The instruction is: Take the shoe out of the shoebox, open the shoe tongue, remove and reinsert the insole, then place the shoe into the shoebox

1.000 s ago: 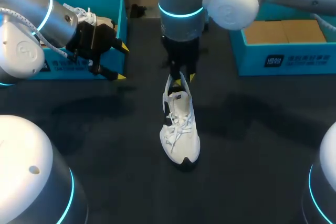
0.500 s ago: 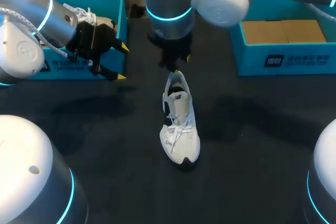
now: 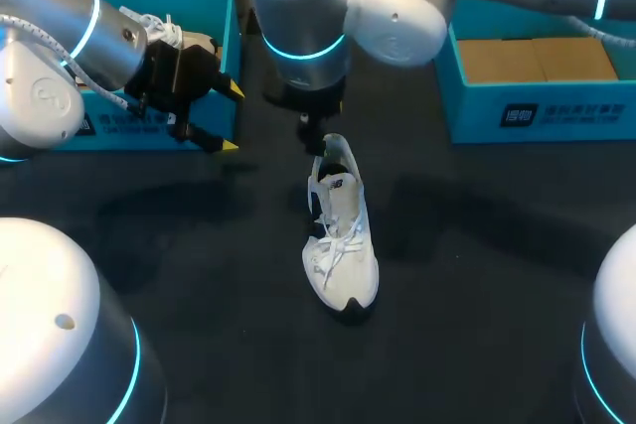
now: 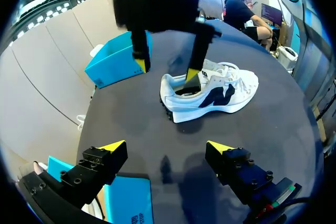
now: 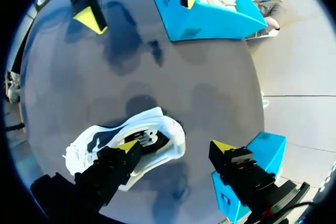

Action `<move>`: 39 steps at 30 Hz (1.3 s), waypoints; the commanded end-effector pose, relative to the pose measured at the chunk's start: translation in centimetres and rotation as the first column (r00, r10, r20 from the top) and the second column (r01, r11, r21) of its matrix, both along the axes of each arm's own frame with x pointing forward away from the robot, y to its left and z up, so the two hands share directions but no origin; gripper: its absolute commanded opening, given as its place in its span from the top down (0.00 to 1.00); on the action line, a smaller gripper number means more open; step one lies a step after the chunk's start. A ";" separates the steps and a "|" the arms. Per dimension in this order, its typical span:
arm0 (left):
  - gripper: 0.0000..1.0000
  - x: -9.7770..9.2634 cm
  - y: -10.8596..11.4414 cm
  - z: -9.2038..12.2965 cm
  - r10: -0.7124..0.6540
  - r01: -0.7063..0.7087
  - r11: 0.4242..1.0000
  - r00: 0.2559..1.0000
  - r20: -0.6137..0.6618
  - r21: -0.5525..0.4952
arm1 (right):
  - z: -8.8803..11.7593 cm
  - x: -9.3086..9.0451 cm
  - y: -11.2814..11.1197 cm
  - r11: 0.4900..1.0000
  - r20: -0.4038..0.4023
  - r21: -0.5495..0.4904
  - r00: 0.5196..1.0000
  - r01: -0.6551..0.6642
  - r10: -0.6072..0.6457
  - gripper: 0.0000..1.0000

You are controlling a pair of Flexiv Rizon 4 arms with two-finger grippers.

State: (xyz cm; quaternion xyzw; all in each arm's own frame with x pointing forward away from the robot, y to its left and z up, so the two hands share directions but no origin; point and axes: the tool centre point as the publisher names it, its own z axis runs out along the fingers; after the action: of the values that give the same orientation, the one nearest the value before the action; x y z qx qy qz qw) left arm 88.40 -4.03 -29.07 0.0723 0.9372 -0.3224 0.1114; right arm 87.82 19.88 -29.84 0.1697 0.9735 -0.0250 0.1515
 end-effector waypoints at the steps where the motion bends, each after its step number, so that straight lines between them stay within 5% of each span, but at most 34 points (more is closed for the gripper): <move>1: 0.00 0.0 -0.1 0.0 0.000 0.000 1.000 1.000 -0.001 0.004 | -2.0 1.0 -0.3 0.999 -0.009 0.004 0.999 -0.034 0.034 0.16; 5: 0.00 0.0 -0.1 0.0 0.000 0.000 1.000 1.000 -0.001 0.004 | -3.4 1.2 -0.6 0.998 -0.012 0.000 0.998 -0.066 0.066 0.26; 19: 0.00 0.0 -0.1 0.0 0.000 0.000 1.000 1.000 -0.001 0.004 | -5.2 2.3 -1.9 0.982 -0.032 -0.063 0.984 -0.178 0.176 0.22; 29: 0.00 0.0 -0.1 0.0 0.000 0.000 1.000 1.000 -0.001 0.004 | -5.9 3.0 -2.1 0.973 -0.051 -0.076 0.976 -0.217 0.214 0.49; 39: 0.00 0.0 -0.1 0.0 0.000 0.000 1.000 1.000 -0.001 0.004 | -6.3 2.9 -2.1 0.976 -0.069 -0.064 0.976 -0.209 0.205 0.60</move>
State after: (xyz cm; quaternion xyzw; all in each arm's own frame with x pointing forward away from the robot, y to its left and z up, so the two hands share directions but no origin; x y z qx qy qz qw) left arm 88.40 -4.03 -29.07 0.0723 0.9372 -0.3224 0.1115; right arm 90.61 17.72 -35.98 0.0593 0.9885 -0.0481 0.1305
